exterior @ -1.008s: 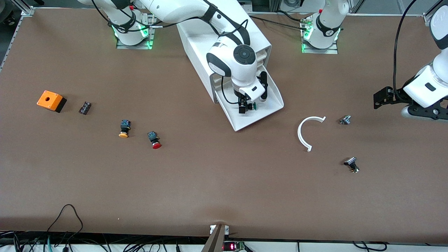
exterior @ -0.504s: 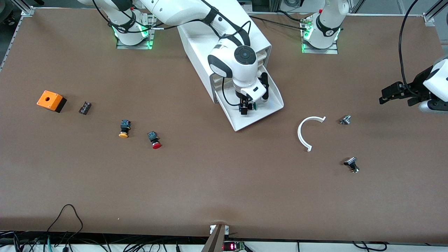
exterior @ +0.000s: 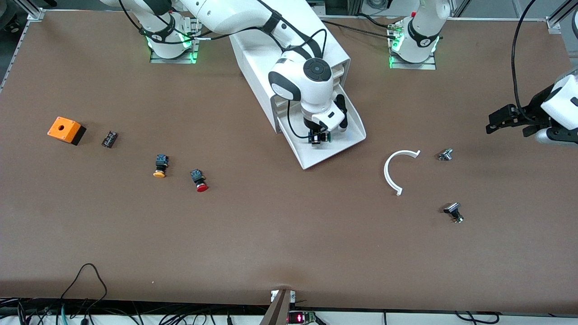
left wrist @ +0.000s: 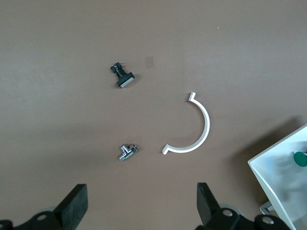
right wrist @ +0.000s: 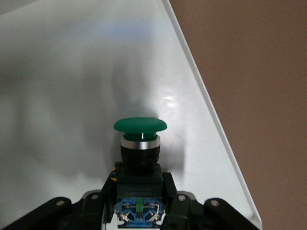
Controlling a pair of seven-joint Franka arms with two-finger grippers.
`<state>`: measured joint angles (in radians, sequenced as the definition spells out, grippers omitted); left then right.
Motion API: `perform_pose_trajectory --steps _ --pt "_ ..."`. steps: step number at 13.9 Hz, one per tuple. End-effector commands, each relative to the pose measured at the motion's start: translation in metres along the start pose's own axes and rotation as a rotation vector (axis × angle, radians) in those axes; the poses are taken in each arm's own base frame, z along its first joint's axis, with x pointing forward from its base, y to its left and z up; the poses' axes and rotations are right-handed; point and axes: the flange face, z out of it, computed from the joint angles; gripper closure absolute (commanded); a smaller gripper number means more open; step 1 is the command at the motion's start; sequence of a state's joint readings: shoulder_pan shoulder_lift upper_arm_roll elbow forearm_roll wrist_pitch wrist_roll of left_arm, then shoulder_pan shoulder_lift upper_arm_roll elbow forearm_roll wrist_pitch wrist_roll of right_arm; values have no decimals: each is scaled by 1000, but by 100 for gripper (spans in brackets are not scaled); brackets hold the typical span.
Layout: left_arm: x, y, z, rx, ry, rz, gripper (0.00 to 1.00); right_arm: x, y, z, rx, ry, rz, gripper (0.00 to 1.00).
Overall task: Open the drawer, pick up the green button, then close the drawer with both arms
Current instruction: 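Lift the green button out of the drawer with the right gripper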
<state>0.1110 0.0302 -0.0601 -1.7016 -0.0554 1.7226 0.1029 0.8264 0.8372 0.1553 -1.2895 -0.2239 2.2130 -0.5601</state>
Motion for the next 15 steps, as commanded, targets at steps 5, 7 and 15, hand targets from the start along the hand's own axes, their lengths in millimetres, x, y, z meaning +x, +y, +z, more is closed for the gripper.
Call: perform_pose_trajectory --steps 5,7,15 --pt "-6 3 -7 -6 16 12 0 9 6 -63 -67 42 33 84" --pt "-5 3 -7 -6 16 12 0 -6 21 -111 -88 45 136 84" --pt "1 7 -6 -7 19 25 0 -167 133 -145 -125 3 840 83"
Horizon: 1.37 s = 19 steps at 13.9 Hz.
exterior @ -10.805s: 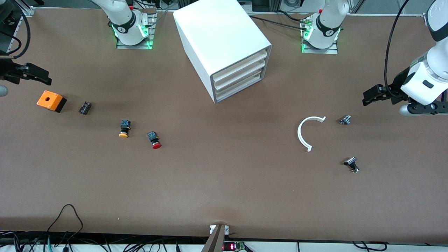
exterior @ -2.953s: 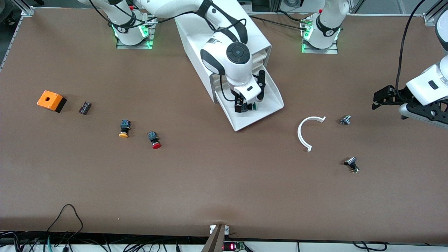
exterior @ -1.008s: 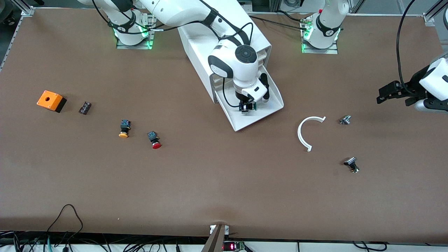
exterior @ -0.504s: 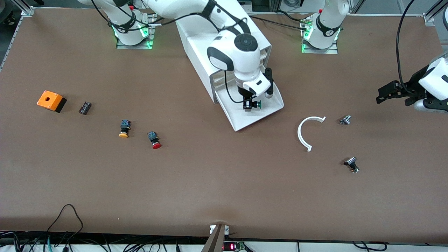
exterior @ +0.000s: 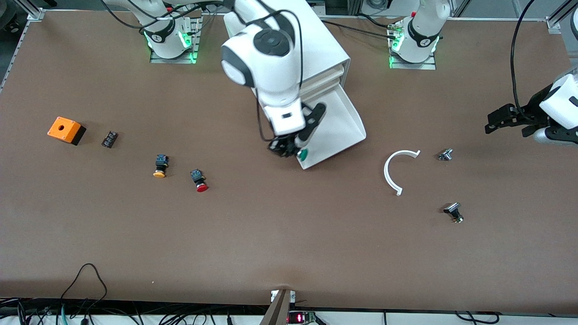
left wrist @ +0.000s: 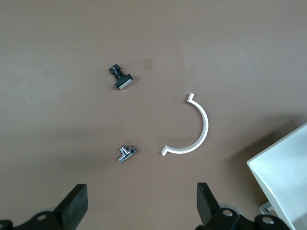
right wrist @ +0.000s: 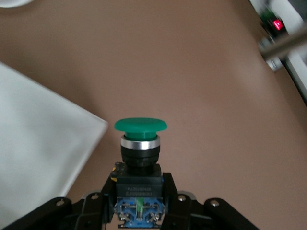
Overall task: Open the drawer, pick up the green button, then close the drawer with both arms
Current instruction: 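Lift the green button out of the drawer with the right gripper, then set the green button beside the red button and open the right gripper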
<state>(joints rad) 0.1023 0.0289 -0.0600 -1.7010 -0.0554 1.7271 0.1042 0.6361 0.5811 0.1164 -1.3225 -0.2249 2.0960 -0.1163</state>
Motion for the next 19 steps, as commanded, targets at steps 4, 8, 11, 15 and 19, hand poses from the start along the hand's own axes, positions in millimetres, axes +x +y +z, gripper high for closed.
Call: perform_pose_trajectory --steps 4,8,11,15,19 --pt "7 4 4 -9 0 18 0 -100 110 51 -19 -161 465 83" --pt "13 10 13 -13 -12 31 0 -148 142 103 62 -245 734 83" --pt "20 15 27 -60 -32 26 0 -164 138 142 82 -255 807 83" --pt "35 35 56 -91 -39 43 0 -169 128 190 88 -239 867 83" --pt "57 69 107 -96 -19 75 0 -170 118 219 96 -224 862 82"
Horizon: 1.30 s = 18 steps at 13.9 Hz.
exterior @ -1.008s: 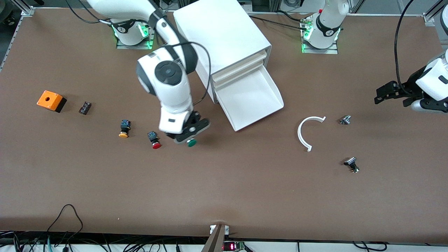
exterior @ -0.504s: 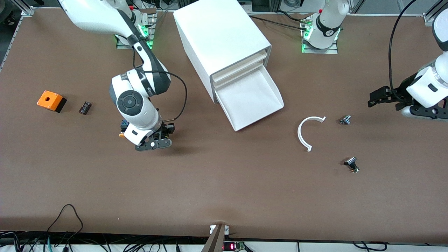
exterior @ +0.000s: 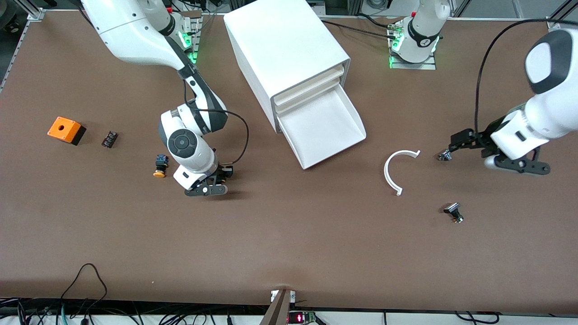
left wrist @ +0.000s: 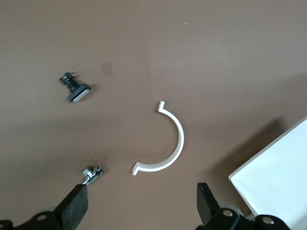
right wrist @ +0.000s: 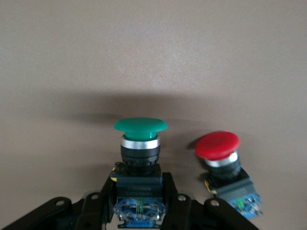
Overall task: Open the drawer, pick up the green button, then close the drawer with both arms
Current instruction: 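Set the green button beside the red button and open the right gripper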
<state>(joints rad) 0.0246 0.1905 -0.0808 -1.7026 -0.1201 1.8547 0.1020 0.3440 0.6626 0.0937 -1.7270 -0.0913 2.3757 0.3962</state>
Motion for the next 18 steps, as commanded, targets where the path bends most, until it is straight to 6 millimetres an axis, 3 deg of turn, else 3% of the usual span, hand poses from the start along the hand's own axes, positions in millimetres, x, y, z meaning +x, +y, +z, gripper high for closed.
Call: perform_pose_trajectory --steps 1,2,3,4,5,10,14,17,18 --pt "17 26 37 -18 23 14 0 -1 -9 9 25 17 14 80" --pt "19 34 54 -16 42 -2 0 0 -9 8 27 20 15 75" --pt "19 44 69 -16 57 -23 0 1 -10 5 29 22 25 61" --pt "20 57 85 -16 62 -45 0 2 -10 1 31 27 56 38" --pt "22 70 97 -17 65 -74 0 4 -10 -2 33 34 89 0" --pt "16 113 157 -24 97 -176 0 11 -12 -39 45 77 109 0" --pt "6 165 216 -41 113 -269 0 17 8 -101 42 98 189 0" --pt "-19 189 251 -38 107 -307 0 21 34 -154 47 137 215 0" --pt "-28 192 263 -37 107 -314 0 18 34 -173 50 150 214 0"
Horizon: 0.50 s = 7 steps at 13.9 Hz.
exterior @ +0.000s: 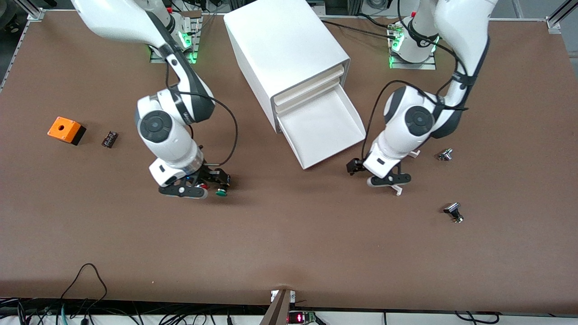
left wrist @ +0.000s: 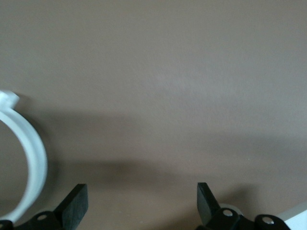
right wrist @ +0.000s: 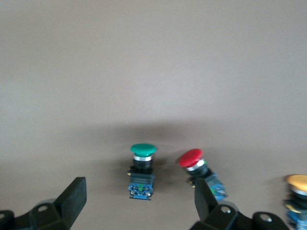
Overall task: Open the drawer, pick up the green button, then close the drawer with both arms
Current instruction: 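Push the drawer shut with the left gripper while the right gripper withdraws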
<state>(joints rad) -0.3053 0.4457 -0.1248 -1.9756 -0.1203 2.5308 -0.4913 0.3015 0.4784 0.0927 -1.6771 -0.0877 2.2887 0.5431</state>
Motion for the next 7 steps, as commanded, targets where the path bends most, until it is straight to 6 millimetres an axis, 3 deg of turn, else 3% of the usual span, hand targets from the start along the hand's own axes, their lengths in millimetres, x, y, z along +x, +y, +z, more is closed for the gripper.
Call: perform_pose_trajectory --steps 1,4,7 --pt "-28 -4 21 -2 11 -39 0 1 10 -56 13 20 23 0" --pt "-40 2 32 0 -1 -72 0 12 44 -115 0 43 71 0" --pt "-85 35 41 -7 -56 -135 0 28 98 -160 -39 20 148 0"
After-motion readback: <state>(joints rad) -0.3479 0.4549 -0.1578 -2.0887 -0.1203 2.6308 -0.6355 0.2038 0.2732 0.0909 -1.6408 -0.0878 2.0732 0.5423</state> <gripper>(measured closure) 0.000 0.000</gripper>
